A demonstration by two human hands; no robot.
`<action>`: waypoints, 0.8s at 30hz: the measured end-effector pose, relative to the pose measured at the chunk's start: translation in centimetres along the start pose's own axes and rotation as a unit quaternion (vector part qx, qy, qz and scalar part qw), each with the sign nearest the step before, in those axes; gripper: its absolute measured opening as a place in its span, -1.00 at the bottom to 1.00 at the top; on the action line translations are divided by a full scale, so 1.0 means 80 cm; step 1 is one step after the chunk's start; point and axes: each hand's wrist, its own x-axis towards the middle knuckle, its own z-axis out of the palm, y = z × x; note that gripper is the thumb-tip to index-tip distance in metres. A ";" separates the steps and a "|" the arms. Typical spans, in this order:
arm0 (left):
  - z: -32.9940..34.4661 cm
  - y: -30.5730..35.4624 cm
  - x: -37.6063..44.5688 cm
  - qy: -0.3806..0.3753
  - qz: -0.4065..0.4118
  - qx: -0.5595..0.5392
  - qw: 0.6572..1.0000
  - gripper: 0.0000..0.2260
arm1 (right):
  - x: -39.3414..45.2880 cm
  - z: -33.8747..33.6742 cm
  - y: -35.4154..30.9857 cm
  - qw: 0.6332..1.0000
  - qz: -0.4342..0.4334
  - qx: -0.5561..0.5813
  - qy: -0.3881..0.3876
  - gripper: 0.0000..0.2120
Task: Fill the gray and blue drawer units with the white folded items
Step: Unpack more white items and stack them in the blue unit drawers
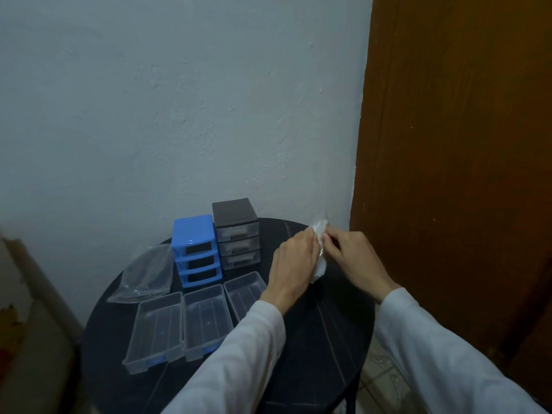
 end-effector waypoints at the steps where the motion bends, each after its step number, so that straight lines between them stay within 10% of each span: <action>1: -0.001 -0.001 0.001 0.000 -0.004 0.008 1.000 -0.81 | -0.002 -0.001 0.002 1.000 0.001 -0.004 0.009 -0.80; 12: -0.037 -0.017 0.026 0.056 0.007 0.117 0.992 -0.76 | -0.020 -0.019 0.025 0.995 0.072 -0.015 0.072 -0.83; 19: -0.007 0.015 0.014 0.032 -0.037 -0.188 0.981 -0.89 | -0.030 -0.015 0.022 0.987 0.048 0.099 0.115 -0.82; 24: 0.016 0.033 -0.002 0.017 0.020 -0.191 0.981 -0.82 | -0.051 -0.009 0.035 0.988 0.032 0.085 0.123 -0.77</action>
